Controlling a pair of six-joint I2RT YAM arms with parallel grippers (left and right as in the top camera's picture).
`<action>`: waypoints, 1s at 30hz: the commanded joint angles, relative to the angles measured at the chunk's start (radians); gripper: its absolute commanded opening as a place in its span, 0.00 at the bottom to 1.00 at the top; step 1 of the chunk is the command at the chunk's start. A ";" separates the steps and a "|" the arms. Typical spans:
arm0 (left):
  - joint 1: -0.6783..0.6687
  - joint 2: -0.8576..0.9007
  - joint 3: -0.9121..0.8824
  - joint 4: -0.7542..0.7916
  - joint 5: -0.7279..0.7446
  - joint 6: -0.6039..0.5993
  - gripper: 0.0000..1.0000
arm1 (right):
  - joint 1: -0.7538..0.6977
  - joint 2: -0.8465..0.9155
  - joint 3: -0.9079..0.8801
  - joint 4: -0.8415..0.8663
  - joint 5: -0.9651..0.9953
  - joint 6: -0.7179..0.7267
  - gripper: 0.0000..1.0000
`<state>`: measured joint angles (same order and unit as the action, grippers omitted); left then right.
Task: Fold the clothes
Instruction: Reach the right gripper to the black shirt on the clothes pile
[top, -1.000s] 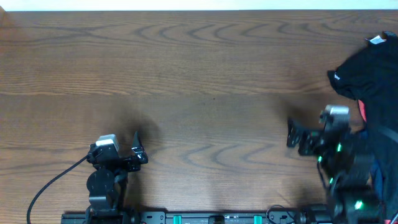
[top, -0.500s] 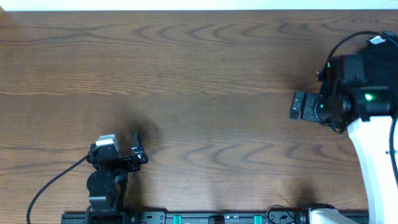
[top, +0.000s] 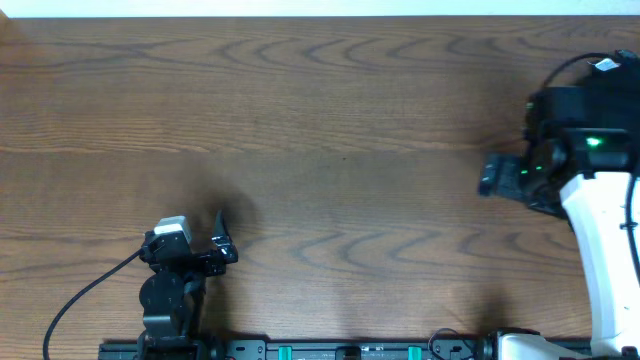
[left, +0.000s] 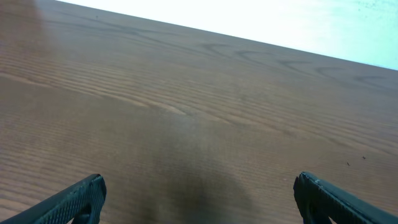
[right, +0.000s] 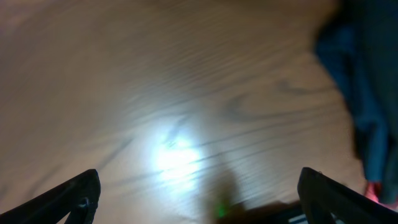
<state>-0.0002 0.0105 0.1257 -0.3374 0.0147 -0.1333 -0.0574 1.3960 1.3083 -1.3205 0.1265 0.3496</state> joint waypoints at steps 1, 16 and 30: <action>0.005 -0.005 -0.021 -0.009 -0.016 0.006 0.98 | -0.124 0.007 0.024 0.023 0.077 0.057 0.99; 0.005 -0.005 -0.021 -0.009 -0.016 0.006 0.98 | -0.457 0.279 0.053 0.266 -0.008 0.012 0.93; 0.005 -0.005 -0.021 -0.009 -0.016 0.006 0.98 | -0.520 0.399 0.053 0.499 -0.264 -0.402 0.76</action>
<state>-0.0002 0.0105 0.1257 -0.3378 0.0151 -0.1333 -0.5728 1.7836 1.3437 -0.8402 0.0292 0.1722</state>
